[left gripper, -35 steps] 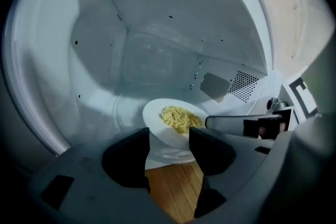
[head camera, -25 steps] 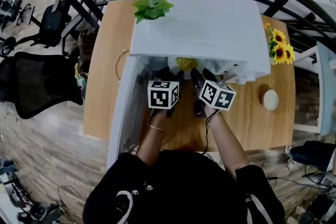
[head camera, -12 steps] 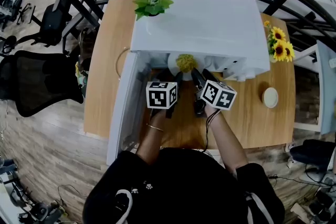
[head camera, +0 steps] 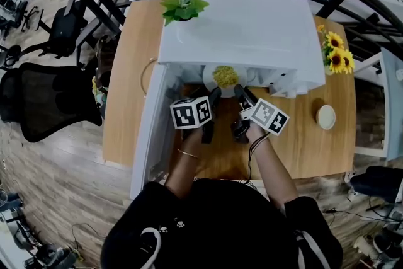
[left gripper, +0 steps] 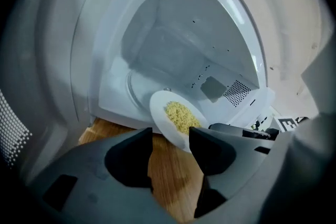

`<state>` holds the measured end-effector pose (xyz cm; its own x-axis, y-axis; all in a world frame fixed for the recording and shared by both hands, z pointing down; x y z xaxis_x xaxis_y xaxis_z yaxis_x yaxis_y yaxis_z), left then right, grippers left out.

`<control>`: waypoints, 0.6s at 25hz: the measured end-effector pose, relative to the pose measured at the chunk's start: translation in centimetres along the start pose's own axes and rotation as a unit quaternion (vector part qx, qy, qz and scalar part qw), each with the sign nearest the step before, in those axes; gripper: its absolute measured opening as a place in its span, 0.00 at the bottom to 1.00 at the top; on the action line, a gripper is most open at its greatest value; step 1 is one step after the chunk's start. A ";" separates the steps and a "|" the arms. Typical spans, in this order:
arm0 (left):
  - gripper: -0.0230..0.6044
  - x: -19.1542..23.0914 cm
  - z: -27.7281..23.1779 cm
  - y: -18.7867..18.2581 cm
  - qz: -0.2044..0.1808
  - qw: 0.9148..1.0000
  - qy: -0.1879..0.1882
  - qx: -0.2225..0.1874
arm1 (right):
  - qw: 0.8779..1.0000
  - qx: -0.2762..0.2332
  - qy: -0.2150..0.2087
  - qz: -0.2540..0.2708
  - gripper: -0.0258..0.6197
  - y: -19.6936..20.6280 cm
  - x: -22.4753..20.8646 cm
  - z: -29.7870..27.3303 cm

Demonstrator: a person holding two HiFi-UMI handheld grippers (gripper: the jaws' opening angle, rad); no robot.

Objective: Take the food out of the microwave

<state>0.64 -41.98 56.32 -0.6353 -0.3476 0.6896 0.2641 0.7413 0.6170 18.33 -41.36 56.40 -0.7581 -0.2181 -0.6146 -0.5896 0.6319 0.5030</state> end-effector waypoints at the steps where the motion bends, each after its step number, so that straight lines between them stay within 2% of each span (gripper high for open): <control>1: 0.38 0.1 -0.2 0.1 0.009 1.000 0.003 -0.002 | 1.000 0.003 -0.006 -0.020 0.27 0.2 -0.1 -0.2; 7: 0.37 0.5 -1.1 0.6 0.048 0.999 0.020 -0.007 | 0.994 0.016 -0.037 -0.102 0.16 1.0 -1.0 -1.1; 9: 0.31 0.4 -1.1 0.6 0.060 0.998 0.027 -0.013 | 0.992 0.018 -0.044 -0.117 0.11 1.1 -1.0 -1.1; 10: 0.27 0.4 -1.1 0.5 0.064 0.997 0.029 -0.017 | 0.991 0.019 -0.046 -0.121 0.11 1.1 -1.0 -1.1; 15: 0.25 0.2 -1.1 0.6 0.076 0.996 0.034 -0.024 | 0.989 0.024 -0.048 -0.141 0.11 1.2 -1.1 -0.8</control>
<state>1.51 -42.21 57.22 -0.5357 -0.2732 0.7990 0.3886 0.7603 0.5205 18.23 -41.01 58.12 -0.5340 -0.3206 -0.7823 -0.7582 0.5910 0.2753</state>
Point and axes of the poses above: the fingertips, and each gripper's own axes: z backward along the fingers, x to its left, y out of its underside, the point moved 7 cm from there along z, backward along the fingers, and after that the axes turned 15 degrees about y, right-handed, at the moved point
